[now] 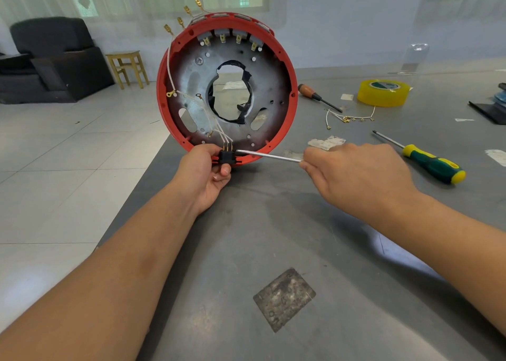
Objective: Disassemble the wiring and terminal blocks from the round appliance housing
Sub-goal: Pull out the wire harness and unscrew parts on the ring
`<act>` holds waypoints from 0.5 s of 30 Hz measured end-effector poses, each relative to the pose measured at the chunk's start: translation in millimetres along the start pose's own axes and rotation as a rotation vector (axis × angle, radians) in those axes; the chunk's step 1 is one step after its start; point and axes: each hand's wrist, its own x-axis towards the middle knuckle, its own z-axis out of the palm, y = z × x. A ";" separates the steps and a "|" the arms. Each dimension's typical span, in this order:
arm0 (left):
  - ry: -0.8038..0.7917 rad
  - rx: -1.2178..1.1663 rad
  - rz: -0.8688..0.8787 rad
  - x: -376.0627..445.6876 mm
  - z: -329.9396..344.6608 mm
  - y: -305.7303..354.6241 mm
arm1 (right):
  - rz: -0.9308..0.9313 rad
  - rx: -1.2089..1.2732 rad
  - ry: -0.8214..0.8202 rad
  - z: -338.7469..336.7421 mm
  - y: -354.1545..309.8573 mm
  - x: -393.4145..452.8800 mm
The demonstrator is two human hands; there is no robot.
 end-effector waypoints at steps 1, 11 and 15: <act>0.001 -0.003 0.001 -0.2 -0.2 0.1 | 0.011 0.012 0.002 -0.1 -1.3 -0.4; 0.019 -0.013 -0.004 -3.2 0.6 1.0 | 0.061 0.056 -0.004 4.3 -7.4 -2.9; 0.028 -0.009 -0.003 -4.2 1.8 1.2 | 0.084 0.074 -0.011 4.8 -10.2 -4.0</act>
